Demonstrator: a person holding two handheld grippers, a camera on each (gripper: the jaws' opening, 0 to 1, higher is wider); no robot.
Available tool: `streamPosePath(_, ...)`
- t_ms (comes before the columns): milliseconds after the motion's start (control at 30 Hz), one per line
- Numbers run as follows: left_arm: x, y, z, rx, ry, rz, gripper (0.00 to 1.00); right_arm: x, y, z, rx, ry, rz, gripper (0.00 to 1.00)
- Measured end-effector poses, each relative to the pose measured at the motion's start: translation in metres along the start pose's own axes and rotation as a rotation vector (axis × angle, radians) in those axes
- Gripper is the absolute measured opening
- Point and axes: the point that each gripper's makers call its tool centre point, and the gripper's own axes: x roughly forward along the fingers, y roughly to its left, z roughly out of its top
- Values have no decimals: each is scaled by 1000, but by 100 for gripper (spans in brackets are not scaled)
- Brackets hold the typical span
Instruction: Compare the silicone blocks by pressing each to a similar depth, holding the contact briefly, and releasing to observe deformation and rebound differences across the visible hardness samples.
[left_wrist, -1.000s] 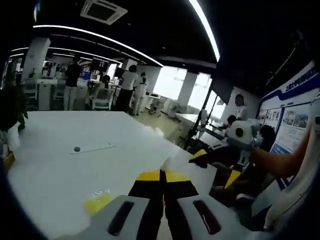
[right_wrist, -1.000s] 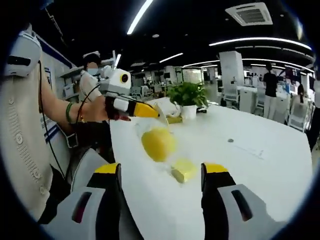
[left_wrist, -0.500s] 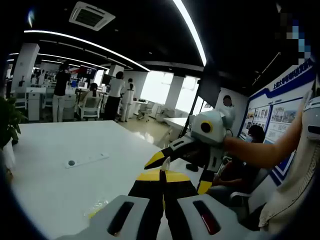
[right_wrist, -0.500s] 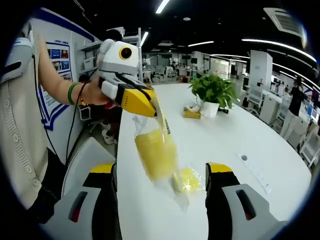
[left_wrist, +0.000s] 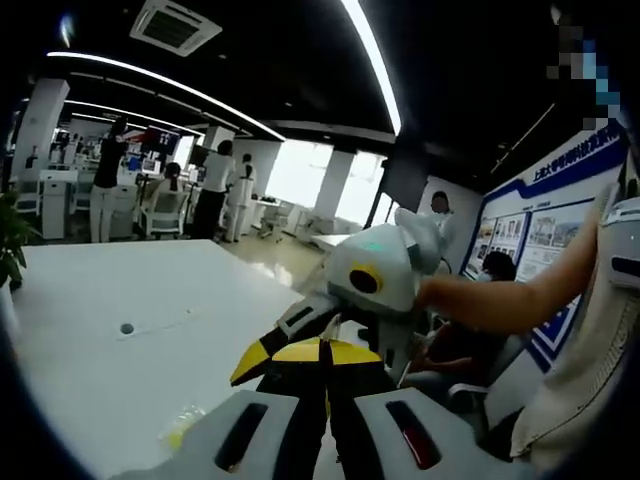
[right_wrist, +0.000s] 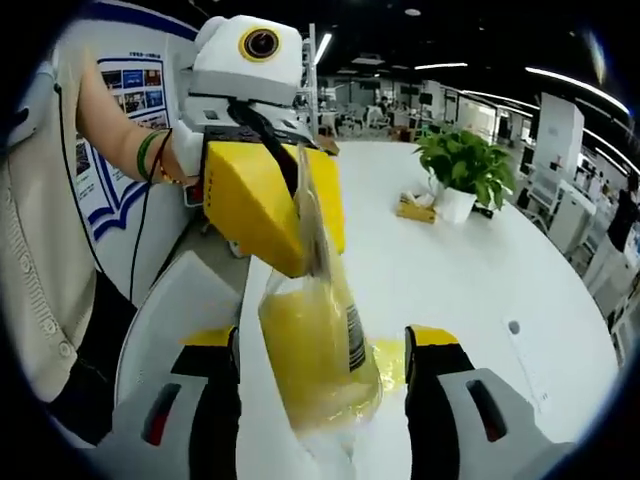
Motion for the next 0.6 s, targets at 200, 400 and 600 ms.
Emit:
streamPosePath(200,-1,-5,3,3,-4,-17,0,1,1,6,-37,5,21,37)
streamPosePath(400,-5,-7,7,16,-9,-16,0,1,1,12,-84,3,10,32)
streamPosePath(600,-9,-9,10,35,-15,-17,0,1,0,16,-64,12,-23,24)
